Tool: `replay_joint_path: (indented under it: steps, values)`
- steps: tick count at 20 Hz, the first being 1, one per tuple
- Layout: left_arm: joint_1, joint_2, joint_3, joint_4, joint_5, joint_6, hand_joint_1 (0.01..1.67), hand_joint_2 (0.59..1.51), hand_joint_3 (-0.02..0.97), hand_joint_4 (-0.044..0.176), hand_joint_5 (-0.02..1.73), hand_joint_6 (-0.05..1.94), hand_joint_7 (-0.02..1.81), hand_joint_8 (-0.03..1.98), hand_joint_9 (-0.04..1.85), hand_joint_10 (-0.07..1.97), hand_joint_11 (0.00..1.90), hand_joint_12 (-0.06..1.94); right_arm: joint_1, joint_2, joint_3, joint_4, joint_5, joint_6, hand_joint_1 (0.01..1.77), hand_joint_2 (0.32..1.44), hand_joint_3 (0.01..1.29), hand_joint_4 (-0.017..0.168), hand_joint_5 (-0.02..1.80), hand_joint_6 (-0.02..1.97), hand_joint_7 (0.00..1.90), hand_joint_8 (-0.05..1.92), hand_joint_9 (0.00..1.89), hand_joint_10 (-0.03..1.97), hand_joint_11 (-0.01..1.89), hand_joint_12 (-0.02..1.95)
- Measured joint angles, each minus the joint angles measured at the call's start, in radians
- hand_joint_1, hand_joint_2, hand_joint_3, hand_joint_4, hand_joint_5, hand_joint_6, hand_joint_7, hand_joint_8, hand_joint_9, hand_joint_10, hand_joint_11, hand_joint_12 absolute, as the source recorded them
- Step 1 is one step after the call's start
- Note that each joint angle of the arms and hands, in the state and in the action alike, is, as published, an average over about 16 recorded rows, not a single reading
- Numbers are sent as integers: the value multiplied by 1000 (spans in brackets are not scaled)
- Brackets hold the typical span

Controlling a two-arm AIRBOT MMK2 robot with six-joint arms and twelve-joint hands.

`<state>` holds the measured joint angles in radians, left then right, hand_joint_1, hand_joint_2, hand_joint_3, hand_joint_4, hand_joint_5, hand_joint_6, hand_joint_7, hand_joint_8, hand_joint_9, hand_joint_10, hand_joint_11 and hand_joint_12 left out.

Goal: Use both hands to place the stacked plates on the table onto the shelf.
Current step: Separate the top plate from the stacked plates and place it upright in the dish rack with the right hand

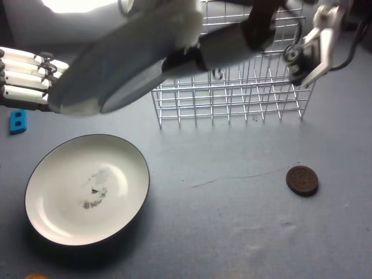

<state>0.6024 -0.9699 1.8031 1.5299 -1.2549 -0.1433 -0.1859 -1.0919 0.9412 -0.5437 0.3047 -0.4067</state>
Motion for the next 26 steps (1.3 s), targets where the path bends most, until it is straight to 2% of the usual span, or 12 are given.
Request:
replay_joint_path:
  steps: [6,12,20,26]
  values:
    - [-23,5,-10,12,-1,-5,24,1080,14,1,21,20,18,10,22,7,15,-12,98,36,33,-127,-66,321,1172,979,13,-6,1044,782,1130,648,1310,25,959,1004]
    - [-41,10,-20,18,0,-10,23,1081,15,1,21,19,19,10,22,7,15,-12,143,50,88,-262,-101,584,1175,978,13,-8,1041,793,1127,667,1315,25,957,1014]
    - [-53,13,-25,24,1,-14,23,1082,15,1,21,19,19,10,21,7,15,-12,162,54,182,-487,-58,915,1179,978,13,-7,1035,809,1131,667,1324,25,964,999]
    - [-61,14,-31,32,1,-20,23,1083,15,1,21,19,19,9,21,7,16,-12,162,52,255,-653,-4,1128,1180,978,12,-5,1033,814,1150,629,1343,25,974,996]
